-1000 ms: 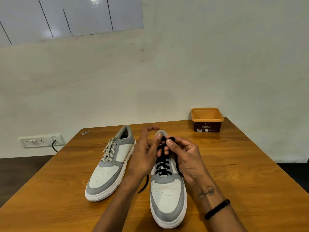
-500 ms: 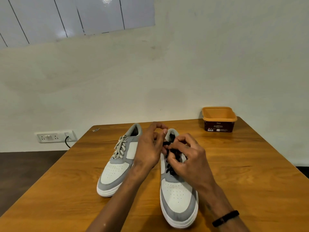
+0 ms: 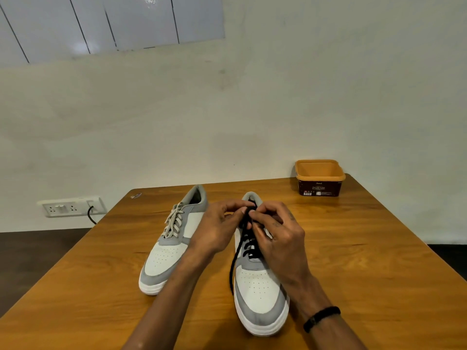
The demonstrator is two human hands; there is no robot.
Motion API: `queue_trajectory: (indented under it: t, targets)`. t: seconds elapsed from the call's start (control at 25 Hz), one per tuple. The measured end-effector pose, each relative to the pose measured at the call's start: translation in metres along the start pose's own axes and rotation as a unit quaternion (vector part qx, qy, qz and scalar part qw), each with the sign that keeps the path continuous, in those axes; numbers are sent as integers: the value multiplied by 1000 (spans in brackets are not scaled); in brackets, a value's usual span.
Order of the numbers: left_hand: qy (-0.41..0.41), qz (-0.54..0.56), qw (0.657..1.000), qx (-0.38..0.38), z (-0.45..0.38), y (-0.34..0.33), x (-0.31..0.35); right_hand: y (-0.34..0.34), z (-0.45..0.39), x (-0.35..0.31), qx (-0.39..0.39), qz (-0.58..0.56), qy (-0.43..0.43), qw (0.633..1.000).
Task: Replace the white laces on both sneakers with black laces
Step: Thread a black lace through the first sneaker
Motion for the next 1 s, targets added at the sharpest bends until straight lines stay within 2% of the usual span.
queue_trajectory:
  t: [0.16, 0.28, 0.4, 0.64, 0.8, 1.0]
  targets:
    - [-20, -31, 999, 6, 1, 4, -4, 8, -2, -3, 23, -15, -22, 999]
    - [-47, -71, 995, 56, 3, 8, -13, 34, 6, -2, 52, -20, -60, 997]
    - [-54, -80, 990, 100, 10, 12, -26, 57, 20, 0, 34, -29, -119, 992]
    - [-18, -34, 980, 194, 20, 15, -58, 63, 33, 8, 1, -39, -230, 972]
    - [30, 74, 974, 214, 19, 6, -72, 64, 37, 18, -1, -39, -288, 957]
    - [51, 117, 962, 241, 11, 3, -89, 67, 40, 28, 25, -38, -347, 937]
Point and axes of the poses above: each hand's wrist, its own z-axis away from the middle knuckle, its own y-axis out of the back of the hand, x = y × z, the point moved 5 cm from there along -z, towards the middle knuckle, and after that the axes turned 7 degrees about x, right-handed, at the moved point
